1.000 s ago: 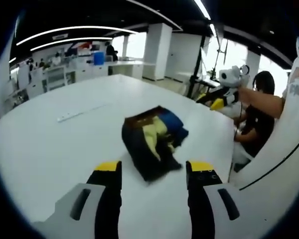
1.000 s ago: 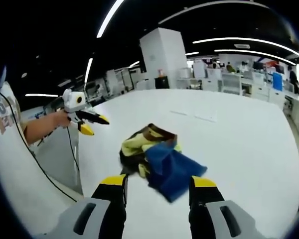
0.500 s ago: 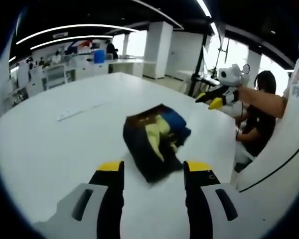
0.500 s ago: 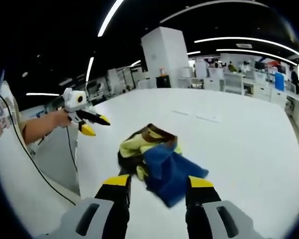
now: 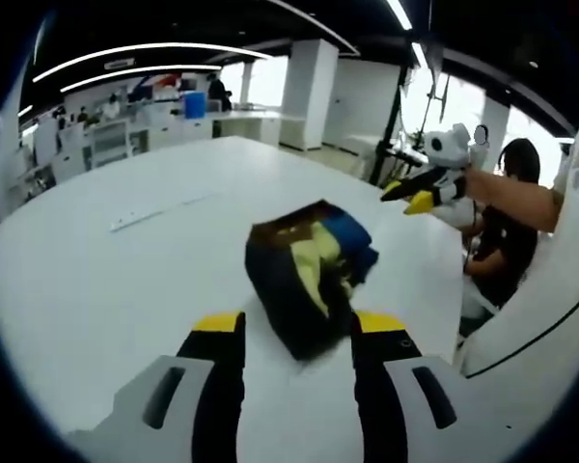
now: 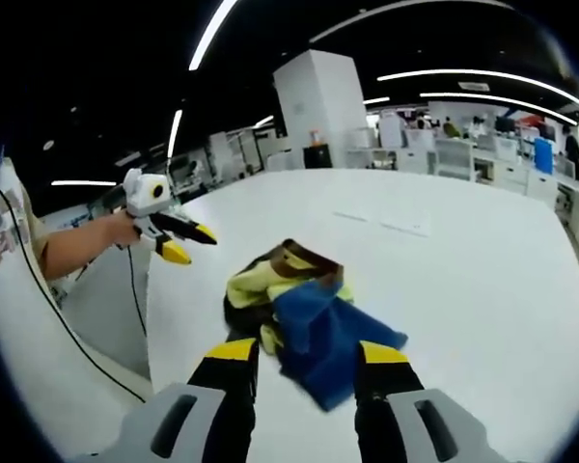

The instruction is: Fold the garment on the visible template until the final outline fits inside the template.

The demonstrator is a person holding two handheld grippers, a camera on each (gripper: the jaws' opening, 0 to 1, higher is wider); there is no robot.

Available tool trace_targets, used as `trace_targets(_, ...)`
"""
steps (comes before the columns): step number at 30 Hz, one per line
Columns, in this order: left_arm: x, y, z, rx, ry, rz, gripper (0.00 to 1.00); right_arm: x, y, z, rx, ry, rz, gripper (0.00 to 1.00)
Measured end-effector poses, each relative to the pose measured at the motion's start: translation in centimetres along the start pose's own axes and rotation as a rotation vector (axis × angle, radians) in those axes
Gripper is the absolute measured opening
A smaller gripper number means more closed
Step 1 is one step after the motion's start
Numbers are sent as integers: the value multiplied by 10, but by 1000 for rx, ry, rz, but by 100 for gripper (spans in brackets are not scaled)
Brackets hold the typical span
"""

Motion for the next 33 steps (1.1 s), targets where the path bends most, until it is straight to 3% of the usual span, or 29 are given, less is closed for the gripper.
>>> trace_targets(33,-25,9,2,31,37,9,30,-23,-7,6,5,46,10,26)
Point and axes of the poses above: the point that each gripper's makers call its tool centre point, and the gripper's own axes: x roughly backward along the fingers, y roughly to its left, z roughly out of its underside, the point moved 4 cm from there along x, roughly backward along the fingers, and after that the axes turned 13 degrees about -x, right-handed, at the moved point
